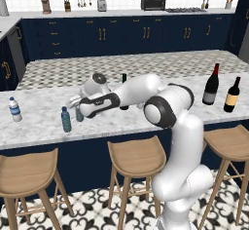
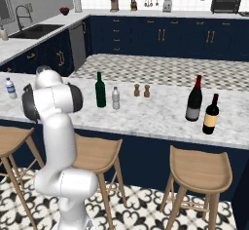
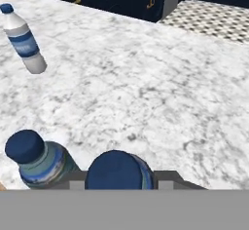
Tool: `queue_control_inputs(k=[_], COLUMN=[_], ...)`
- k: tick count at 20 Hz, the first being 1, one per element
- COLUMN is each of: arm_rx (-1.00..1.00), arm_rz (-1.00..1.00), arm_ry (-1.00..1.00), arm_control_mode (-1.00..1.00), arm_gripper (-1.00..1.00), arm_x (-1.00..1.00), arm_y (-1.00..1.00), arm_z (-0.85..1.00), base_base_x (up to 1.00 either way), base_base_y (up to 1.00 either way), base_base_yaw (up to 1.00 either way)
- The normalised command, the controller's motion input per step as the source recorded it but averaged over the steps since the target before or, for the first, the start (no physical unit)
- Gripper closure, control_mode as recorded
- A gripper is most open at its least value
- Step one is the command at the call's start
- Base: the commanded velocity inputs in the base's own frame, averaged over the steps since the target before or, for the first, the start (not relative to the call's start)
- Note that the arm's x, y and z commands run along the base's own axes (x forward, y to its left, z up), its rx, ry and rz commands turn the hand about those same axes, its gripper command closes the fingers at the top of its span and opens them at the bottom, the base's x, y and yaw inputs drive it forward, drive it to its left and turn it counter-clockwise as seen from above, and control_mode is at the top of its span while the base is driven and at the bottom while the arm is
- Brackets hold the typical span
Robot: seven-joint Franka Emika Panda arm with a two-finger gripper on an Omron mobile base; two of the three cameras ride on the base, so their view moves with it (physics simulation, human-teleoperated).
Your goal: Move the plastic bottles in the middle to the plastics group, and the glass bottles in the middle to the glass group.
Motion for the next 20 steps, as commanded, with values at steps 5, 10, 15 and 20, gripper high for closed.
queue_control_inputs(k=[5, 10, 15, 20], arm_rx=[0.00, 0.00, 0.00, 0.00], arm_rz=[0.00, 0.00, 0.00, 0.00], arm_ry=[0.00, 0.00, 0.00, 0.00], arm_control_mode=[-1.00, -1.00, -1.00, -1.00], arm_gripper=[1.00, 1.00, 1.00, 1.00], arm_x=[0.25, 0.22, 0.13, 0.10], arm_y=[0.15, 0.00, 0.00, -0.01], arm_z=[-0.25, -0.19, -0.21, -0.25], base_base_x=[0.00, 0.00, 0.00, 0.00], base_base_y=[0.00, 0.00, 0.00, 0.00], base_base_yaw=[0.00, 0.00, 0.00, 0.00])
